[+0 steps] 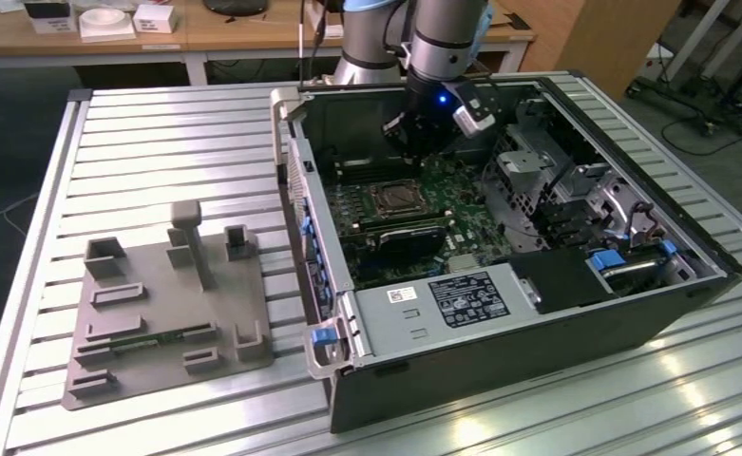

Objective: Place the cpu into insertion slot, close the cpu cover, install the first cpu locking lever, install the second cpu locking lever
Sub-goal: 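Install the second cpu locking lever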

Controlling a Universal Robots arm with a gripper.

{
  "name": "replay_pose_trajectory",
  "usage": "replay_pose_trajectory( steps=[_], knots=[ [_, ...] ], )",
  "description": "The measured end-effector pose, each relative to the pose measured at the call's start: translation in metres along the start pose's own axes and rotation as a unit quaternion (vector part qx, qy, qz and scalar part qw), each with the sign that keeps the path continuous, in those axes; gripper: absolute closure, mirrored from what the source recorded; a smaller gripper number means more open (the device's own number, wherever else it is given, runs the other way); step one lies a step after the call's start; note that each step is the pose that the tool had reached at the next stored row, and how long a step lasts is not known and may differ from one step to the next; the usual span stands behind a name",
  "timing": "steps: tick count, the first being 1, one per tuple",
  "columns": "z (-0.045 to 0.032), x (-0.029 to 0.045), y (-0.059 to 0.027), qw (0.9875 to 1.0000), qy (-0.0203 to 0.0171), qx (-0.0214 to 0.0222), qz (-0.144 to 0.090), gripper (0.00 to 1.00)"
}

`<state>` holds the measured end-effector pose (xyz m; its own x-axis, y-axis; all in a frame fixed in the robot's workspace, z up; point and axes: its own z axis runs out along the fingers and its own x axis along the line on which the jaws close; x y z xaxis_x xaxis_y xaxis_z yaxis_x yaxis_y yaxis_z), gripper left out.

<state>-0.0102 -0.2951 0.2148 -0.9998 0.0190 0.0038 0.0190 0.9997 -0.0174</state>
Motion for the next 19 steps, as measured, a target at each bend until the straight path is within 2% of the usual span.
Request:
replay_pose_trajectory(
  steps=[2,3,7,11,19],
  knots=[
    [0.0000,-0.0075,-0.0010,1.0000,0.0002,0.0000,0.000,0.90],
    [0.0000,-0.0089,-0.0026,1.0000,0.0004,0.0000,0.000,0.90],
    [0.0002,-0.0093,-0.0127,1.0000,0.0004,0.0000,0.000,0.90],
    [0.0003,-0.0094,-0.0191,1.0000,0.0004,0.0000,0.000,0.90],
    [0.0003,-0.0095,-0.0215,1.0000,0.0004,0.0000,0.000,0.90]
  ],
)
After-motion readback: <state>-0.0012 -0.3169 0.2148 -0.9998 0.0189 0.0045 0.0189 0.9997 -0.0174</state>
